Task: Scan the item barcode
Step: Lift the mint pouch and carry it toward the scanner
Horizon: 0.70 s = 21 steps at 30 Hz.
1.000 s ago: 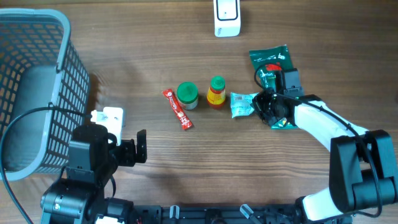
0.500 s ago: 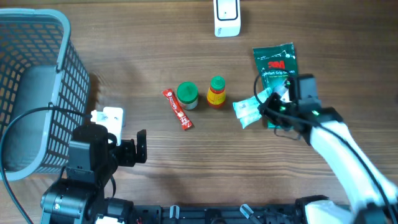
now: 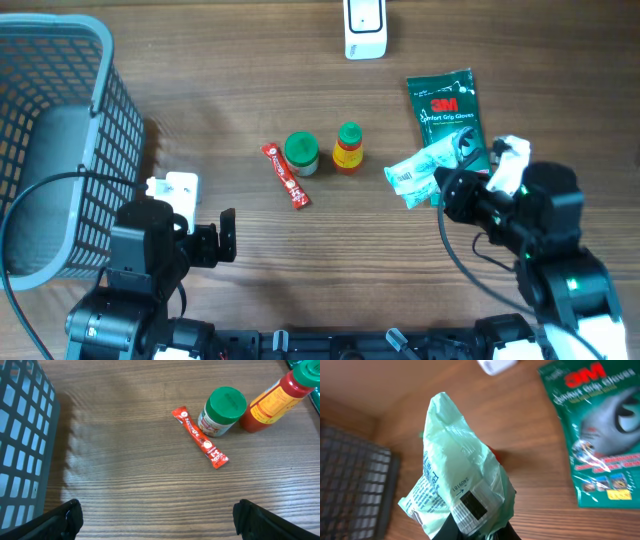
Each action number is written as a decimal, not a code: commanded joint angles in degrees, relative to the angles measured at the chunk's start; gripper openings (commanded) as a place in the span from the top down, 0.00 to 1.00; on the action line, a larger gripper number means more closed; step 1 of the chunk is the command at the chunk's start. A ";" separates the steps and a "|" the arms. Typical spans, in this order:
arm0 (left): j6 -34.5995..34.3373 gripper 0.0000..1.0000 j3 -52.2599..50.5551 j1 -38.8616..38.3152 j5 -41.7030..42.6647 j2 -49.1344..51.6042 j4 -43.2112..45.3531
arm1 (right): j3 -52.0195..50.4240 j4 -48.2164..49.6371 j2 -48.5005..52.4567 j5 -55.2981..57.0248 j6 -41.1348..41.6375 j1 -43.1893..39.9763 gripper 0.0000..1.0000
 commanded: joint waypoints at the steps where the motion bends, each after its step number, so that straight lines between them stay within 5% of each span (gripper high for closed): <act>1: -0.70 0.00 -0.44 -0.31 0.26 -0.57 0.15 | 0.35 1.27 -2.64 -6.51 -0.44 -0.20 0.93; 5: -0.72 0.00 -0.44 -0.31 0.26 -0.57 0.15 | 0.35 5.01 -2.49 -18.60 -0.48 -0.20 0.83; 7: -0.72 0.00 -0.44 -0.31 0.26 -0.57 0.15 | 0.35 6.40 -2.51 -20.57 -0.52 -0.20 0.94; 21: -0.70 0.00 -0.44 -0.31 0.26 -0.57 0.15 | 0.35 11.26 -2.40 -12.50 -21.77 -0.20 0.95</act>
